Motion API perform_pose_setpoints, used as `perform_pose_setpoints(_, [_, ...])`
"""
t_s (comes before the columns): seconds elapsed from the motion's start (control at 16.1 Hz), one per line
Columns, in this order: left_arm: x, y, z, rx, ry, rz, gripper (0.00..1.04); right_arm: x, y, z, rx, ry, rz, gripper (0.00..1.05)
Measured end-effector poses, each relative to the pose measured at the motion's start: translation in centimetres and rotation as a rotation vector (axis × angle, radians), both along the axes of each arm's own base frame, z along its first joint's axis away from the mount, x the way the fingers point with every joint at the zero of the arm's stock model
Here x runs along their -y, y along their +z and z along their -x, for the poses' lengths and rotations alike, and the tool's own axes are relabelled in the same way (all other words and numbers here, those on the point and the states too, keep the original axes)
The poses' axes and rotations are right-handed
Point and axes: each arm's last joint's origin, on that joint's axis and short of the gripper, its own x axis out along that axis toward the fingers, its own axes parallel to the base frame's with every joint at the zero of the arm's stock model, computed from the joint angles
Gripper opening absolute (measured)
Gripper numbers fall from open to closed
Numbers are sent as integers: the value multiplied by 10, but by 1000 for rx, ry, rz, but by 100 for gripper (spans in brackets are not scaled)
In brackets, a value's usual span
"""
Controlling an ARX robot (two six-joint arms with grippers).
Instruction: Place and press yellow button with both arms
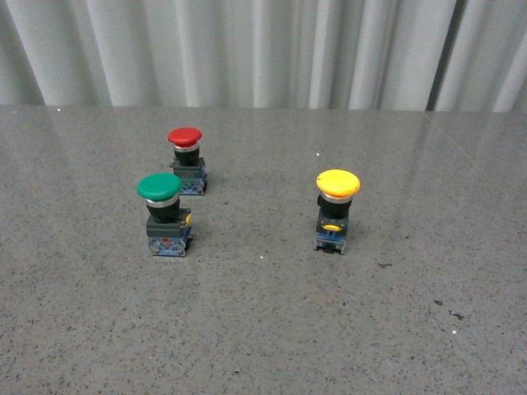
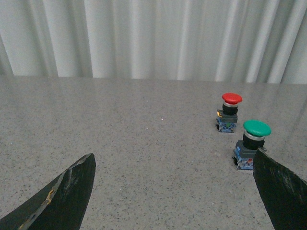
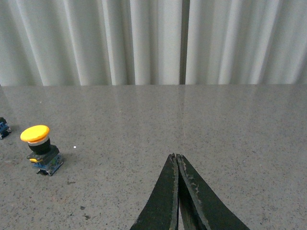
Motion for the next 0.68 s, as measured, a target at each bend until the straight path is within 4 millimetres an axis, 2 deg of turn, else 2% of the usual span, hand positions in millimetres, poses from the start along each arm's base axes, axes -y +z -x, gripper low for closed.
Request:
perform_pose_setpoints(0.31, [0, 0, 0, 0, 0, 0, 98, 0, -2, 6, -13, 0, 0, 2])
perform_pose_setpoints(0.37, [0, 0, 0, 0, 1, 0, 98, 0, -7, 12, -53, 2, 0, 2])
perform_pose_setpoints(0.43, [0, 0, 0, -1, 0, 0, 98, 0, -3, 15, 1, 0, 0, 2])
perform_pose_setpoints(0.62, [0, 0, 0, 0, 0, 0, 98, 0, -3, 15, -6, 0, 0, 2])
perform_pose_setpoints(0.68, [0, 0, 0, 0, 0, 0, 98, 0, -4, 15, -11, 0, 1, 5])
